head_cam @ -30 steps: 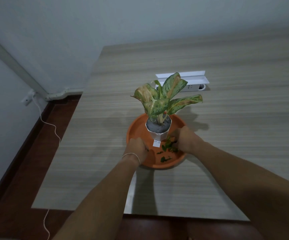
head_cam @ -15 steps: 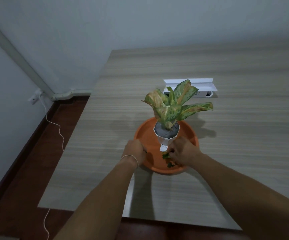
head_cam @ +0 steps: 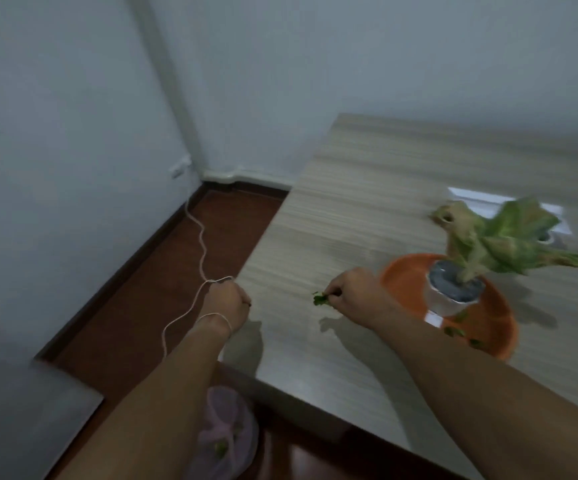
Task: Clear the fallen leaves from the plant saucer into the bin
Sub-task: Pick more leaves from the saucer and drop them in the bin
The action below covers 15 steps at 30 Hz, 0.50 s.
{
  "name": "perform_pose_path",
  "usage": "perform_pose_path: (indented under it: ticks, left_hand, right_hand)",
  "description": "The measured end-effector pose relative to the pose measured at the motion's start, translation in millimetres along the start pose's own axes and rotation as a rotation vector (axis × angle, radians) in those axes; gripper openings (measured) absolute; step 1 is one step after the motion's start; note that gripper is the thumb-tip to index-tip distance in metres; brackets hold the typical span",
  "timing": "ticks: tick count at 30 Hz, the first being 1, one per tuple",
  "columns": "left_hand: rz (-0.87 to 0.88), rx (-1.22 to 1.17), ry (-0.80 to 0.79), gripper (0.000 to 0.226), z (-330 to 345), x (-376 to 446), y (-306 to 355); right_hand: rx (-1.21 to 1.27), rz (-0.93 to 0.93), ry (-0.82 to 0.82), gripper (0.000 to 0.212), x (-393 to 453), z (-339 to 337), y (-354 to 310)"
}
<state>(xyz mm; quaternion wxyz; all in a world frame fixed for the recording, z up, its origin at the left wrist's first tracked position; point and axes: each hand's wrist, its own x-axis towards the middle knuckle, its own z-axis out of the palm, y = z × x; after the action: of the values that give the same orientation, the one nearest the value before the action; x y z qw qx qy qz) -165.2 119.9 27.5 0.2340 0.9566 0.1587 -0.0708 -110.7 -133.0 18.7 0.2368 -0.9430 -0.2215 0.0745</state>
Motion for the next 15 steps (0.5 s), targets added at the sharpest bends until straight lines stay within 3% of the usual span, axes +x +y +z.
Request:
perform_pose_path:
  ticks: [5,10,12,15]
  left_hand:
    - [-0.314,-0.048,0.099,0.021,-35.5,-41.7,-146.8]
    - [-0.539,-0.041,0.065,0.03,-5.6,-94.1,-283.1]
    - [-0.585,-0.052,0.06,0.041,12.5,-110.2,-317.8]
    - [-0.64,-0.102,0.108,0.03,28.0,-127.9,-331.8]
  right_hand:
    - [-0.007,-0.199,-0.067,0.017,50.0,59.7,-114.9]
    - [-0.022,-0.404,-0.214,0.018,62.3,152.9,-216.5]
    - [-0.035,-0.484,-0.287,0.018,60.8,191.6,-243.9]
    - [-0.044,-0.573,-0.379,0.017,61.6,246.5,-264.4]
